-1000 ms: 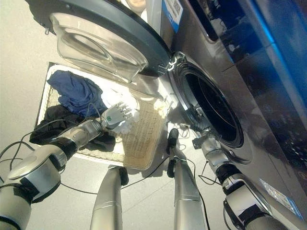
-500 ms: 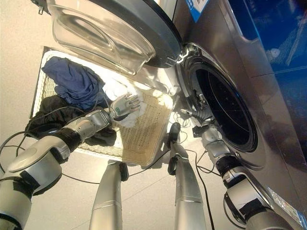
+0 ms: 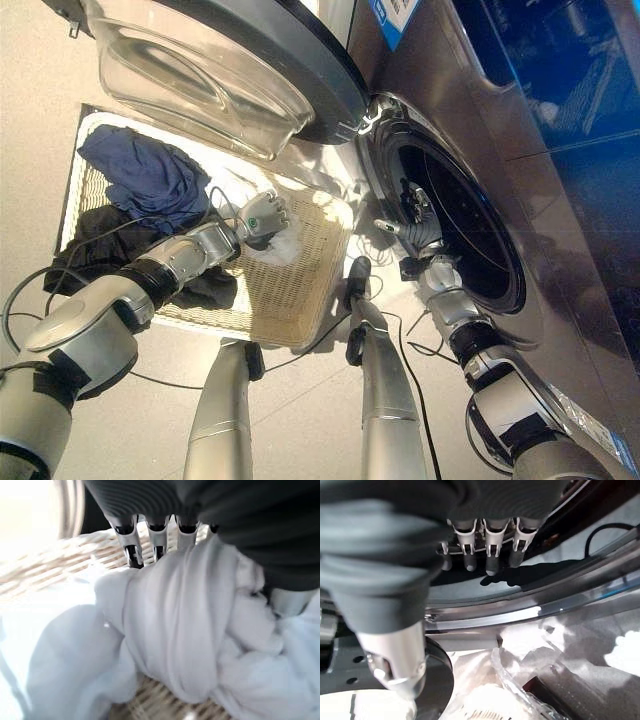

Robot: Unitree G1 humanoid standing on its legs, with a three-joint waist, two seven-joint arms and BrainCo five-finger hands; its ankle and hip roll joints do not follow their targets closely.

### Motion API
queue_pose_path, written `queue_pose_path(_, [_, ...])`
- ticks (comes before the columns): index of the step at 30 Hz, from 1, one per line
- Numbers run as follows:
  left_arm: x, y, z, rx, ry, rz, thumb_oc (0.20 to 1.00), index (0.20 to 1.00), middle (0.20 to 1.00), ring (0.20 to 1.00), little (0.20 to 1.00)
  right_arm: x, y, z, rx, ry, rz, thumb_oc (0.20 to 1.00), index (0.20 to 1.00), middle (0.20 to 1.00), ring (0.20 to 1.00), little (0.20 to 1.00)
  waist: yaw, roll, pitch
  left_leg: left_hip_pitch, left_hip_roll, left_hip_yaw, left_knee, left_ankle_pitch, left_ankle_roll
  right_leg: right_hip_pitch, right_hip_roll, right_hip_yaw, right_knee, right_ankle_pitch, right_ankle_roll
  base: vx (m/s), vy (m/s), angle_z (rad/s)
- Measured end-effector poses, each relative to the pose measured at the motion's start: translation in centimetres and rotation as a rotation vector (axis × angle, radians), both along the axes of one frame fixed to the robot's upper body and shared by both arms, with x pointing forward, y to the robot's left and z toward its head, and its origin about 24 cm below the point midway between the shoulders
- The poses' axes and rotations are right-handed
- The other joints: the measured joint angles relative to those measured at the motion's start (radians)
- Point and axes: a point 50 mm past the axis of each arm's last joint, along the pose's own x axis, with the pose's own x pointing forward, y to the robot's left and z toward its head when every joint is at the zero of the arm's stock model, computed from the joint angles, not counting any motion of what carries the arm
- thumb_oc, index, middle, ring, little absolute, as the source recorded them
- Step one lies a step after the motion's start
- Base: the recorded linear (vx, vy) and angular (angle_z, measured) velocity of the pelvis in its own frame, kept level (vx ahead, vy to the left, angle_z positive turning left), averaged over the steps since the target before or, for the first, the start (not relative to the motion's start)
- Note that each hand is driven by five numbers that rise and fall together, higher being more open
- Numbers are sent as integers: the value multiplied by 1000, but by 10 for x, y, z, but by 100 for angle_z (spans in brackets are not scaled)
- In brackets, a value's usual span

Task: Put the clothes into the washing machine.

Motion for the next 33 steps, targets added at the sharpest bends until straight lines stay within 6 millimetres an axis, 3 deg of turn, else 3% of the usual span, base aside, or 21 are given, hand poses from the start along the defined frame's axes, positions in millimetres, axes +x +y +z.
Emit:
queue_pose_path(1, [-1, 10, -5, -188, 18, 47, 200, 200, 200, 200, 200, -1, 1, -4, -1, 10, 2, 1000, 1000, 1000, 1000, 1000, 0, -1, 0, 16, 0, 2, -2, 0, 0, 12, 0, 2, 0, 0, 0, 2, 41, -1])
queue_pose_path(3, [-1, 14, -6, -250, 21, 61, 200, 200, 200, 200, 200, -2, 0, -6, -2, 15, 2, 1000, 1000, 1000, 1000, 1000, 2, -1, 0, 23, 0, 3, -4, 0, 0, 18, 1, 2, 0, 0, 0, 0, 0, 0])
queue_pose_path(4, [-4, 29, -9, -416, 24, 97, 200, 200, 200, 200, 200, -3, -1, -11, -3, 28, 1, 1000, 1000, 1000, 1000, 1000, 5, -1, 0, 42, -1, 7, -8, 1, 2, 33, 2, 4, 0, 0, 0, 0, 0, 0])
queue_pose_path(6, [-9, 45, -16, -560, 25, 116, 200, 200, 200, 200, 200, -6, 0, -19, -9, 49, 10, 1000, 1000, 1000, 1000, 1000, 7, -1, 0, 61, -3, 10, -9, 1, 2, 51, 1, 4, -1, 0, 0, 14, 40, -1])
queue_pose_path(9, [-16, 52, -29, -745, 59, 120, 200, 200, 200, 200, 200, -11, 8, -26, -22, 58, 42, 1000, 1000, 1000, 1000, 1000, 8, -3, 1, 96, -4, 16, -19, 2, 2, 80, 1, 6, -5, 0, 1, 6, 11, -1])
queue_pose_path(14, [-20, 53, -36, -855, 98, 109, 200, 200, 200, 200, 200, -14, 17, -32, -22, 71, 66, 1000, 1000, 1000, 1000, 1000, 11, -3, 1, 121, -4, 18, -24, 2, 2, 103, 1, 7, -8, 0, 2, 0, 0, 0])
queue_pose_path(17, [-22, 51, -36, -918, 108, 92, 200, 200, 200, 200, 200, -14, 21, -34, -20, 75, 75, 1000, 1000, 1000, 1000, 1000, 12, -3, 1, 128, -4, 18, -24, 2, 3, 111, 1, 7, -7, 0, 2, 0, 0, 0])
queue_pose_path(18, [-27, 49, -41, -1101, 133, 84, 200, 200, 200, 200, 200, -15, 28, -36, -22, 83, 87, 1000, 1000, 1000, 1000, 1000, 13, -3, 1, 141, -5, 19, -23, 3, 3, 122, 0, 8, -5, 0, 3, 0, 0, 0])
queue_pose_path(20, [-27, 49, -41, -1101, 133, 84, 200, 200, 200, 200, 200, -15, 28, -36, -22, 83, 87, 1000, 1000, 1000, 1000, 1000, 13, -3, 1, 141, -5, 19, -23, 3, 3, 122, 0, 8, -5, 0, 3, 0, 0, 0])
queue_pose_path(21, [-37, 39, -57, -1372, 182, 53, 200, 200, 200, 200, 200, -20, 36, -49, -38, 121, 110, 1000, 1000, 1000, 1000, 1000, 30, -3, 1, 190, -9, 22, -40, 2, 3, 165, -5, 9, -7, -6, 8, 0, 0, 0])
queue_pose_path(23, [-37, 39, -57, -1372, 182, 53, 200, 200, 200, 200, 200, -20, 36, -49, -38, 121, 110, 1000, 1000, 1000, 1000, 1000, 30, -3, 1, 190, -9, 22, -40, 2, 3, 165, -5, 9, -7, -6, 8, 10, -13, 4])
queue_pose_path(24, [-46, 25, -71, -1586, 252, 9, 200, 200, 200, 200, 200, -25, 42, -57, -69, 139, 143, 1000, 1000, 1000, 1000, 1000, 58, -3, 1, 235, -16, 21, -56, 3, 5, 207, -12, 7, -8, -13, 13, 35, -80, 16])
queue_pose_path(25, [-54, 15, -73, -1764, 349, -60, 200, 200, 200, 200, 200, -24, 55, -47, -167, 108, 217, 1000, 1000, 1000, 1000, 1000, 70, -3, 0, 243, -25, 16, -60, 5, 8, 218, -20, 3, -7, -22, 26, 35, -84, 18])
queue_pose_path(27, [-56, 6, -73, -1929, 486, -147, 200, 200, 200, 200, 200, -23, 62, -44, -309, 101, 285, 1000, 1000, 1000, 1000, 1000, 78, -3, 0, 238, -28, 11, -61, 8, 8, 216, -24, -2, -7, -21, 25, 7, -45, 11])
queue_pose_path(33, [-51, -2, -64, -2041, 672, -259, 200, 200, 200, 200, 200, -14, 67, -32, -407, 100, 297, 1000, 1000, 1000, 1000, 1000, 92, -2, 1, 203, -39, -6, -67, 24, 13, 191, -35, -22, -8, -12, 18, 0, -12, 10])
